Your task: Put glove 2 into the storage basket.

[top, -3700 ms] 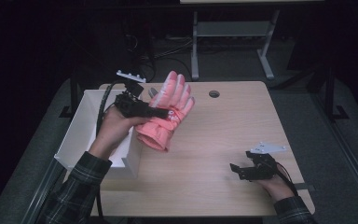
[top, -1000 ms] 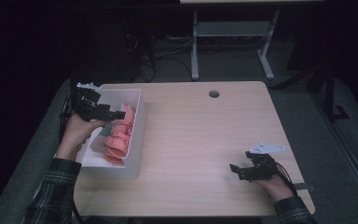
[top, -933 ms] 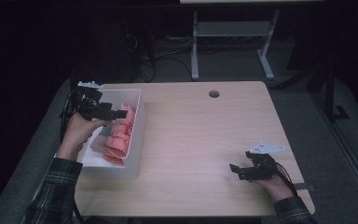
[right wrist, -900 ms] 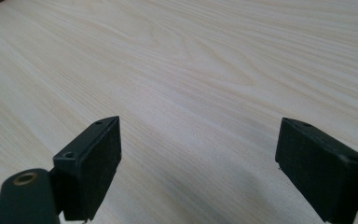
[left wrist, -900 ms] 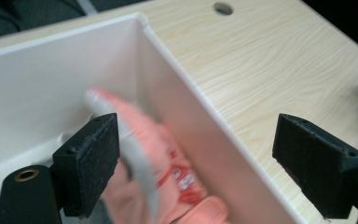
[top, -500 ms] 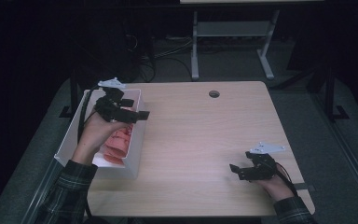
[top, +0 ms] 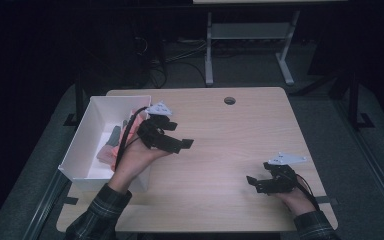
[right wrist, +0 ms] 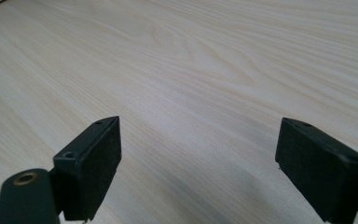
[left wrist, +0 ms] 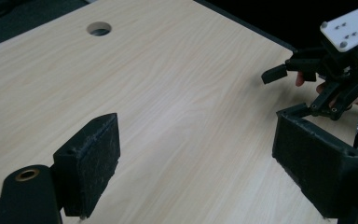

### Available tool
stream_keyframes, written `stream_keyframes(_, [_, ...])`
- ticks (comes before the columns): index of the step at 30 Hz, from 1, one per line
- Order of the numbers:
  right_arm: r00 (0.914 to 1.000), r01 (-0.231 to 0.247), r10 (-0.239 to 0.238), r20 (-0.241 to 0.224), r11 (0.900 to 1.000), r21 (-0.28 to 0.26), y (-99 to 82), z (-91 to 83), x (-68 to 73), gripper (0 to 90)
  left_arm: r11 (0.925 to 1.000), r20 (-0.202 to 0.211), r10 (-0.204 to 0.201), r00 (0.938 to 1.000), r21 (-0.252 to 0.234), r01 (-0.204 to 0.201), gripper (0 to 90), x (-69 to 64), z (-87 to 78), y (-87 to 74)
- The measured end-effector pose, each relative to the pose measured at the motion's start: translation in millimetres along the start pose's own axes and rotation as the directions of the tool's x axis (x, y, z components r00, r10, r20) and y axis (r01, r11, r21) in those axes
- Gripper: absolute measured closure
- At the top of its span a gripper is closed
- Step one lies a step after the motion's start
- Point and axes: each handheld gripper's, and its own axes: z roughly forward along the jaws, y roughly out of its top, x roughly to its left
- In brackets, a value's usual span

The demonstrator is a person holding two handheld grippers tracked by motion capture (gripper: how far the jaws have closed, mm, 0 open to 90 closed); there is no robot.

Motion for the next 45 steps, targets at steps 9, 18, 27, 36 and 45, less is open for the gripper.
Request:
stream_keyframes(9, [1.0, 0.006, -0.006, 0.001, 1.0, -0.002, -0.1, 0.0, -0.3, 13.9, 0.9996, 0.051, 0.022, 0.9984, 0.015, -0.022, 14.4, -20.7, 38.3, -23.3])
stream_keyframes(18, [0.9999, 0.012, -0.012, -0.004, 0.9999, -0.001, -1.0, 0.8, 0.4, 13.8, 0.9964, 0.052, 0.071, 0.9961, 0.042, -0.073, 14.3, -26.4, 68.4, -53.5])
stream_keyframes(27, [0.9997, 0.025, -0.025, 0.0, 0.9997, -0.003, -2.2, 0.3, -0.3, 13.8, 0.9933, 0.041, 0.086, 0.9955, 0.073, -0.089, 14.3, -25.8, 83.3, -70.9])
stream_keyframes(36, [0.9996, 0.029, -0.029, 0.001, 0.9996, 0.003, -2.7, 1.1, 0.2, 13.8, 0.9914, 0.047, 0.091, 0.9947, 0.09, -0.095, 14.3, -25.9, 96.5, -86.9])
stream_keyframes(45, [0.9994, 0.034, -0.034, -0.001, 0.9994, 0.005, -2.7, 2.1, 0.6, 13.8, 0.9866, 0.041, 0.106, 0.9935, 0.121, -0.11, 14.3, -25.4, 105.5, -95.7])
